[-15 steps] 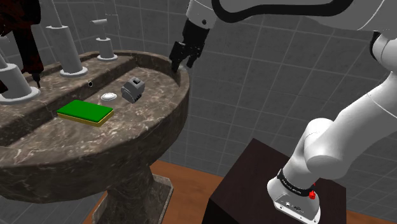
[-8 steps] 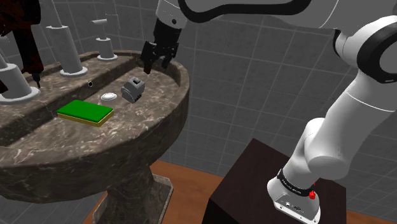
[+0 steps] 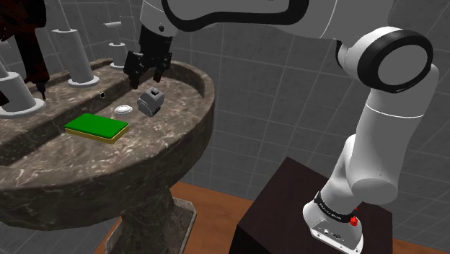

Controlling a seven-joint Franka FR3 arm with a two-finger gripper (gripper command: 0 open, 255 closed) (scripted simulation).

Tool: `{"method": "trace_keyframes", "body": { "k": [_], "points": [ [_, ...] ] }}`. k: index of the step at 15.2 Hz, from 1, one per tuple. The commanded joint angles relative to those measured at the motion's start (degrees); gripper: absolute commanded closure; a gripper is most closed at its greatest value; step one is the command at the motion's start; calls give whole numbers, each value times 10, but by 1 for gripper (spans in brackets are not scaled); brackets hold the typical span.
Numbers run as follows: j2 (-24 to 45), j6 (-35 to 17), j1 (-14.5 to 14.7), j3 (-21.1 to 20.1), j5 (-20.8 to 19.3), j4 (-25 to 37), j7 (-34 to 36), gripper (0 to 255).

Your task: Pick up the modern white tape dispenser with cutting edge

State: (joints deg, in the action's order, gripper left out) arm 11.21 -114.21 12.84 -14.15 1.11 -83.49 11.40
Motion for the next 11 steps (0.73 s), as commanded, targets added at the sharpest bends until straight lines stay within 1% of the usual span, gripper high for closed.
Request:
{"method": "trace_keyframes", "body": {
  "k": [1,6,8,9,11],
  "points": [
    [4,-11,1,-1,-1,-6,0,0],
    [-1,-55,0,0,2,-55,-3,0],
    [-1,-55,0,0,2,-55,-3,0],
    [0,-54,0,0,2,-54,-3,255],
    [0,-54,0,0,2,-54,-3,255]
  ]
}}
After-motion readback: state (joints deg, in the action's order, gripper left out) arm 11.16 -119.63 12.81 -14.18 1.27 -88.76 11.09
